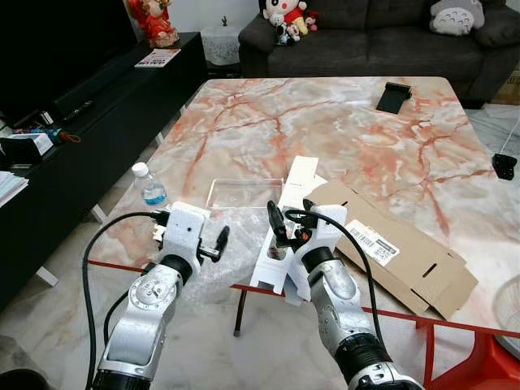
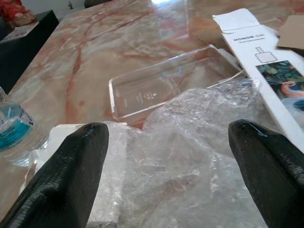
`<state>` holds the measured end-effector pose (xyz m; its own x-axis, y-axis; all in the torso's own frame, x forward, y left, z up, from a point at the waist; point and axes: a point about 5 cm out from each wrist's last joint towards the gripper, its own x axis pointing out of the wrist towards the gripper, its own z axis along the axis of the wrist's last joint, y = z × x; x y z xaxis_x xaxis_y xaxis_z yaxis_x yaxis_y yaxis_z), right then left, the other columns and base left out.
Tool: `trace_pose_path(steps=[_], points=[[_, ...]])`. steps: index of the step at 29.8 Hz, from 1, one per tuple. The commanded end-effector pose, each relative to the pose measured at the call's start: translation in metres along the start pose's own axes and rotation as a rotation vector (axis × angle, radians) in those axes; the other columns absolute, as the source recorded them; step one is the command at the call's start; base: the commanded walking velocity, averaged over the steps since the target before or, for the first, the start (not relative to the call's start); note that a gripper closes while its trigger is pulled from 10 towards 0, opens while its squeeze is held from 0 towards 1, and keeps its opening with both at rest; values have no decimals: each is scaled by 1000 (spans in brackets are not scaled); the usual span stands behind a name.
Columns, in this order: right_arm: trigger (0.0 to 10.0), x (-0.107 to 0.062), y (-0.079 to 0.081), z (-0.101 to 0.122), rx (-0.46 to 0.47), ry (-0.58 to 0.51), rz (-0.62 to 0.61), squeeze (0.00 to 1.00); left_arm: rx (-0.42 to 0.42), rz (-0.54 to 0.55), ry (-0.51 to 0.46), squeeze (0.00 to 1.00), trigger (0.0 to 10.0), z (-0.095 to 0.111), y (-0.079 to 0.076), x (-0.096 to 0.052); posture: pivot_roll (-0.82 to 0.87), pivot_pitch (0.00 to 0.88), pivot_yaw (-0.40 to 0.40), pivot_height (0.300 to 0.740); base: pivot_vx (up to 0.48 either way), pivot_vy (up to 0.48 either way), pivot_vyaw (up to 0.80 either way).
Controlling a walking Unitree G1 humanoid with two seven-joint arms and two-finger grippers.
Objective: Picking trash to rubbish bin
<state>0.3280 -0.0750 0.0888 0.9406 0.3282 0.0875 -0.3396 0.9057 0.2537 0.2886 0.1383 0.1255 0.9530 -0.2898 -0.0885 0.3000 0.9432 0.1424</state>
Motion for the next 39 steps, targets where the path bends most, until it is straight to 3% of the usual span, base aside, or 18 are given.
trace_pose_path(steps=[1, 2, 3, 6, 15, 26, 29, 32, 33, 34, 35, 39], points=[[10000, 5, 7, 2, 6, 4, 24, 0, -11, -15, 17, 1000, 10000, -4, 0, -1, 85, 38, 96, 740, 0, 0, 0], [10000, 5, 8, 2, 6, 6, 26, 0, -3, -6, 27, 1000, 10000, -6, 1, -1, 86, 41, 96, 740, 0, 0, 0], [10000, 5, 8, 1, 6, 7, 28, 0, 10, 4, 47, 0, 10000, -9, 2, 0, 87, 42, 94, 740, 0, 0, 0], [10000, 5, 9, 1, 8, 9, 31, 0, 54, -1, 125, 0, 10000, -19, 4, 2, 85, 44, 94, 740, 0, 0, 0], [10000, 7, 10, 2, 9, 11, 37, 0, 69, -41, 148, 0, 10000, -24, -1, 13, 83, 48, 92, 740, 0, 0, 0], [10000, 7, 11, 1, 8, 16, 43, 0, -47, -193, 255, 0, 10000, -42, -19, 21, 83, 53, 90, 740, 0, 0, 0], [10000, 8, 12, 1, 8, 17, 44, 0, 1, -221, 316, 0, 10000, -51, -21, 21, 79, 55, 88, 740, 0, 0, 0], [10000, 8, 12, 1, 8, 17, 45, 0, -12, -208, 339, 0, 10000, -54, -20, 21, 79, 55, 88, 740, 0, 0, 0], [10000, 8, 12, 1, 9, 17, 45, 0, -15, -205, 349, 0, 6902, -55, -20, 22, 81, 54, 91, 740, 0, 0, 0], [10000, 8, 12, 1, 9, 17, 45, 0, -16, -205, 351, 0, 6902, -56, -20, 22, 84, 53, 90, 740, 0, 0, 0], [10000, 8, 12, 1, 10, 18, 45, 0, -23, -202, 358, 0, 0, -56, -20, 22, 84, 53, 90, 740, 0, 0, 0], [10000, 9, 14, 1, 11, 20, 49, 0, -13, -203, 373, 0, 0, -58, -20, 22, 83, 55, 91, 740, 0, 0, 0]])
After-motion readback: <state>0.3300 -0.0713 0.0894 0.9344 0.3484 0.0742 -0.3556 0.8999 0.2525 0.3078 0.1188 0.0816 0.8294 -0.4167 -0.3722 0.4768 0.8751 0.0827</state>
